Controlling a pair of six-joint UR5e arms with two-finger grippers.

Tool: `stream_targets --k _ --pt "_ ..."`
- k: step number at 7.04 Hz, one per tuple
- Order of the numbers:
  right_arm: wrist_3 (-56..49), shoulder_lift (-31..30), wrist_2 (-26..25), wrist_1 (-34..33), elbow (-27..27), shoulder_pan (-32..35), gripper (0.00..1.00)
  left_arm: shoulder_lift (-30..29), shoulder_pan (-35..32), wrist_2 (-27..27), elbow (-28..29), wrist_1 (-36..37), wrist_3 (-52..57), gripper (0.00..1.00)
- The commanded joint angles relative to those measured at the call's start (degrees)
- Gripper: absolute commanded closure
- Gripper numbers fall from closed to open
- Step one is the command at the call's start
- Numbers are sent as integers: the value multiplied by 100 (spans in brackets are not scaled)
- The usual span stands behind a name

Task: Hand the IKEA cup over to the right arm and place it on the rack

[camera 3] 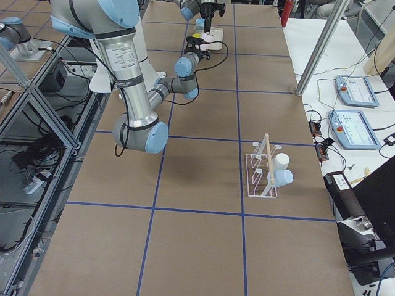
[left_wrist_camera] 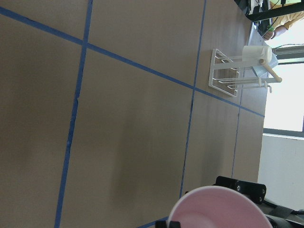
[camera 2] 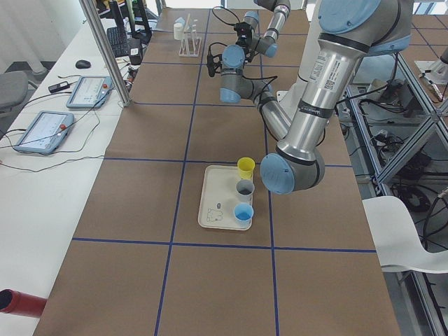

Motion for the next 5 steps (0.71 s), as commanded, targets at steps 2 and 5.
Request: stream_targets --k 2,5 --pt "42 -12 -8 7 34 8 71 -15 1 -9 -32 -25 47 60" --pt "42 -47 -8 7 42 16 72 -15 -104 -44 -138 -42 309 0"
